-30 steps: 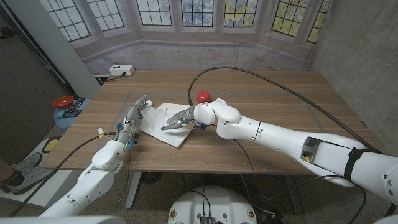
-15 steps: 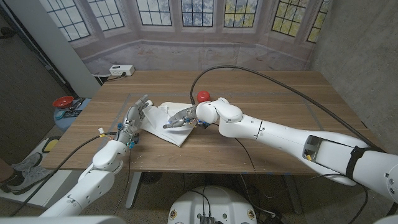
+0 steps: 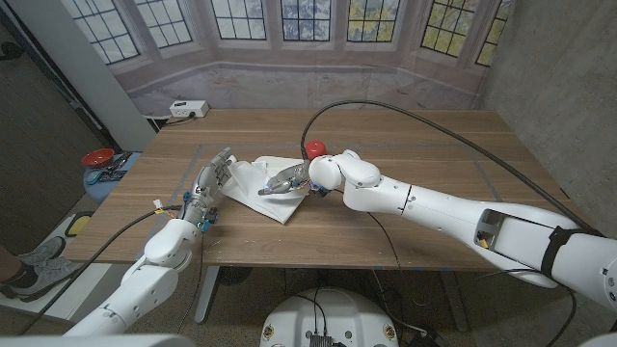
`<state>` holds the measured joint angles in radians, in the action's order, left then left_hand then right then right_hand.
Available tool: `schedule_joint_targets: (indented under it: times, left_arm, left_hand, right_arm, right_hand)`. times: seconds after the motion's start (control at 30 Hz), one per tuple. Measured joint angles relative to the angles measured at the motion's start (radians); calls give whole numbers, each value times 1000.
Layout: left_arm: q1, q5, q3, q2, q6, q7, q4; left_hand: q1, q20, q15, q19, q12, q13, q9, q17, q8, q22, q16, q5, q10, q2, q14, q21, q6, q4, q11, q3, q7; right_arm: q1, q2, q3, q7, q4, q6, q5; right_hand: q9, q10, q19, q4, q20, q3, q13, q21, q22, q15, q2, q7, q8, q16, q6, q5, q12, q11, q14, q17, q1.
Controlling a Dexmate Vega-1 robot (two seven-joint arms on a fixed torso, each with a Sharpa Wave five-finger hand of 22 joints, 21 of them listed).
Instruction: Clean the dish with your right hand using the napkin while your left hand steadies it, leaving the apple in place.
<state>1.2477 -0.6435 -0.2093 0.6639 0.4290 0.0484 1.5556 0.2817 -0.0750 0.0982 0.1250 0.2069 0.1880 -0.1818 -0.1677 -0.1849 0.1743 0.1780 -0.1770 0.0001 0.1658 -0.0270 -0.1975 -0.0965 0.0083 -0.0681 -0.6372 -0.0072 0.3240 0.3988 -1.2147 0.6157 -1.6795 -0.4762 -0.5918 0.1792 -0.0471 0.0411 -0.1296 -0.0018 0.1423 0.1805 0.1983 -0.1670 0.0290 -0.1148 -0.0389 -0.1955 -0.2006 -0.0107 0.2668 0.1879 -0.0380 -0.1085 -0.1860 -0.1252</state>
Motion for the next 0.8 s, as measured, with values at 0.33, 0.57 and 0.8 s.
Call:
schedule_joint_targets:
  times: [0.33,0.57,0.8]
  left_arm:
    - [12,1,1,0,0,7,9]
    - [14,2,3,0,0,9,11]
    - [10,1,3,0,0,7,8]
  left_hand:
    - [0,0,0,0,0,0,0,0,0,0,0,0,0,0,0,0,-4,-4,0,-4,4]
    - [0,0,0,0,0,0,0,0,0,0,0,0,0,0,0,0,-4,-4,0,-4,4]
    - [0,0,0,0,0,0,0,0,0,0,0,0,0,0,0,0,-4,-4,0,-4,4]
  right_arm:
    - [1,10,10,-3,-16,1,4]
    - [2,12,17,-4,-22,10,15]
    - [-4,4,21,-5,-6,19,26]
  right_hand:
    - [0,5,17,4,14,4,0,6,-1,4,0,7,0,0,-7,0,0,5,4,0,0]
    - [0,5,23,4,9,4,0,5,0,1,0,12,0,0,-13,0,0,5,13,0,0]
    - [0,17,26,6,12,6,0,5,0,1,0,12,0,0,-13,0,0,8,13,0,0]
